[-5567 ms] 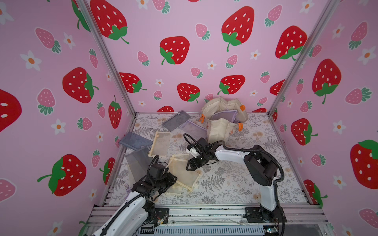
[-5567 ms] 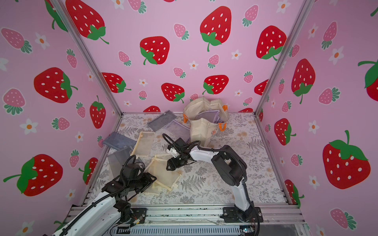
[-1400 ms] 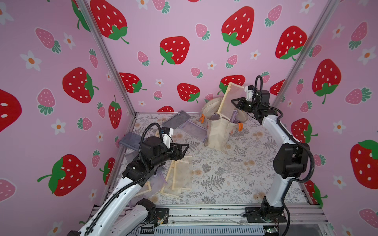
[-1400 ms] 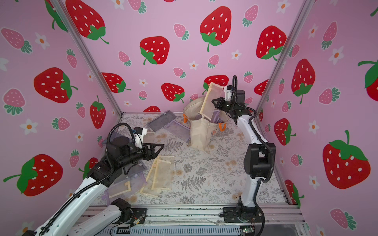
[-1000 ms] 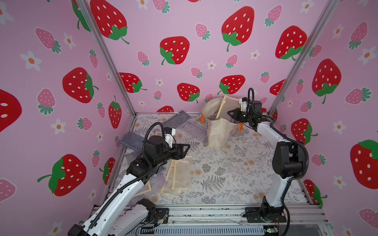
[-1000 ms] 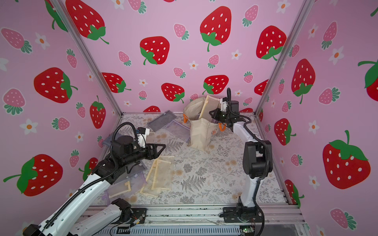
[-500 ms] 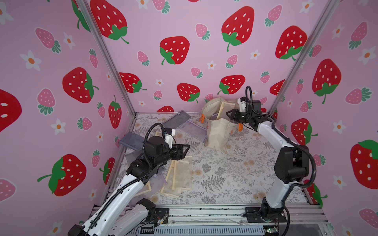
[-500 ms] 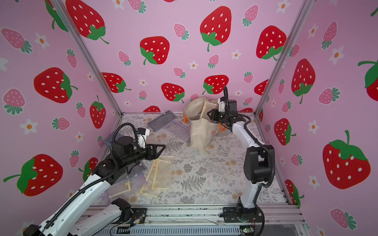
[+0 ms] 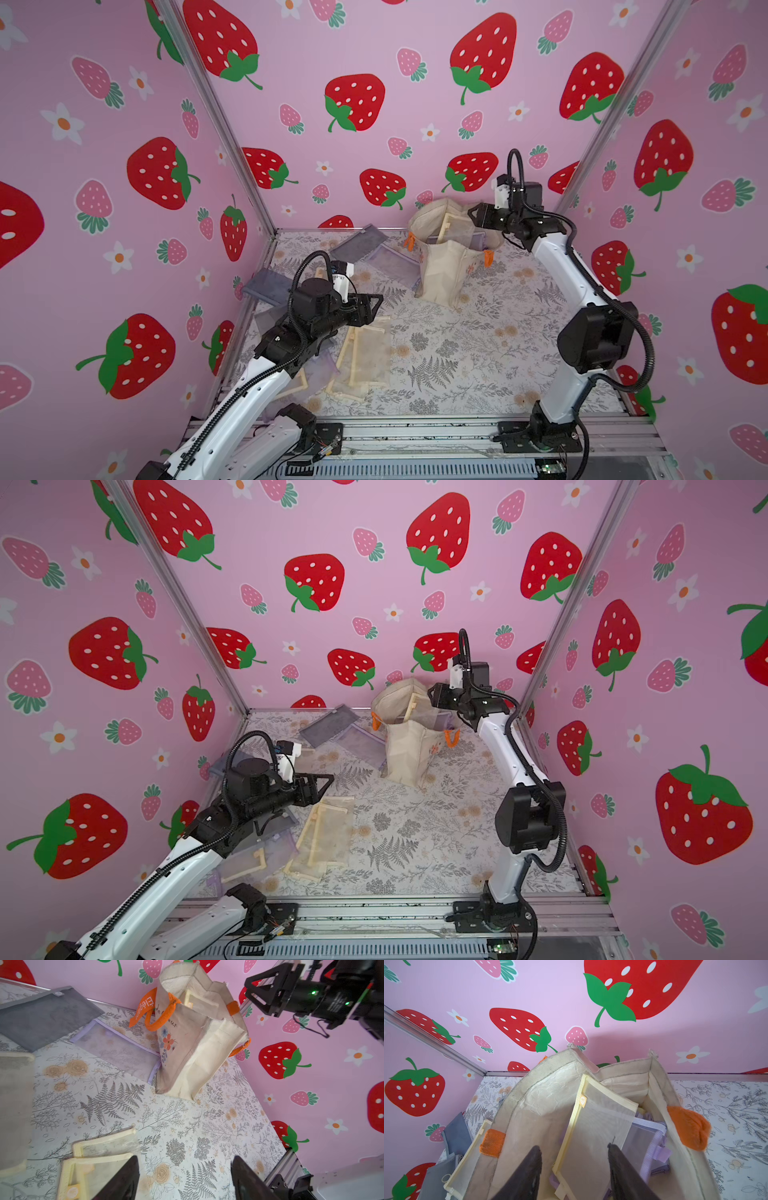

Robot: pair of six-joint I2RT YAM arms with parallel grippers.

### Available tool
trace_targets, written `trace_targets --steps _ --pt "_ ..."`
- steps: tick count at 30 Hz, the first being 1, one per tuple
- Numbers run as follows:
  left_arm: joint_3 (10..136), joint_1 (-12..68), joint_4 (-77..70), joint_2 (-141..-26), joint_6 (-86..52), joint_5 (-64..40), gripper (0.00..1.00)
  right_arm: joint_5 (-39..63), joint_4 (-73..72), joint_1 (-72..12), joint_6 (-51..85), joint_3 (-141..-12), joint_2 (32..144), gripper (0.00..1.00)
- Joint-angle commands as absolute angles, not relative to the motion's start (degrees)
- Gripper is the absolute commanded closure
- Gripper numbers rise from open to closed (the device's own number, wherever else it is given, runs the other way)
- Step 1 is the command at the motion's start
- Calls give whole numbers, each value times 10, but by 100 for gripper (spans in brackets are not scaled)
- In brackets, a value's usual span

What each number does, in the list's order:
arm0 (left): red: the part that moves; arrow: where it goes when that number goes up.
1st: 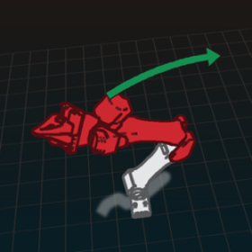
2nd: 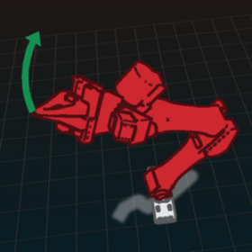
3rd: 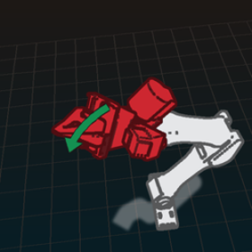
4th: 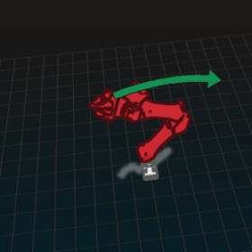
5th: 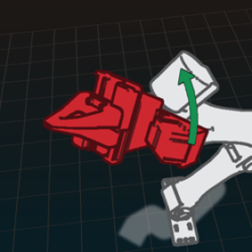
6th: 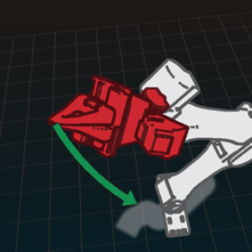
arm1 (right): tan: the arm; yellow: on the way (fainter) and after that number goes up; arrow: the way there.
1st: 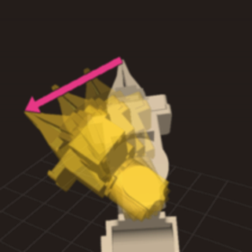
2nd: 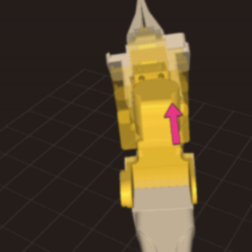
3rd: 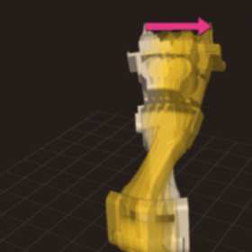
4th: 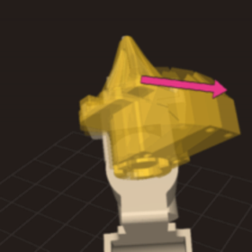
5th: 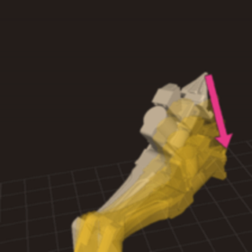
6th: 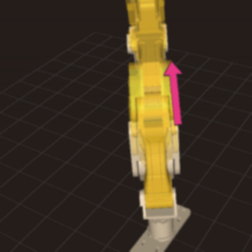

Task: Put the pencil pouch into the canvas bag
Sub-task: Place the pencil pouch in the canvas bag, then pick up the pencil pouch.

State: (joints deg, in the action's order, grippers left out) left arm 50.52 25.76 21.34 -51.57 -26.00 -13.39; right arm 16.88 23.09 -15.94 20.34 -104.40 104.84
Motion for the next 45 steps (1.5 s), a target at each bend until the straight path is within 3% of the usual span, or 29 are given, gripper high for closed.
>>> trace_targets --steps 1,8,15,19,26,39,45 --pt "540 247 316 -550 -265 -83 28 151 290 -197 144 -1030 1009 40" --pt "484 170 379 -579 -293 -139 29 120 338 -310 114 -859 839 26" --pt "397 123 339 -598 -315 -185 30 117 303 -445 203 -652 759 21" --pt "371 123 319 -620 -323 -174 31 161 189 -501 272 -559 807 21" --pt "335 114 277 -640 -355 -130 31 240 18 -551 337 -556 954 22" --pt "283 105 203 -684 -377 -163 32 274 -60 -577 362 -604 1108 24" --pt "246 107 133 -694 -418 -217 34 289 -77 -577 371 -612 1129 33"
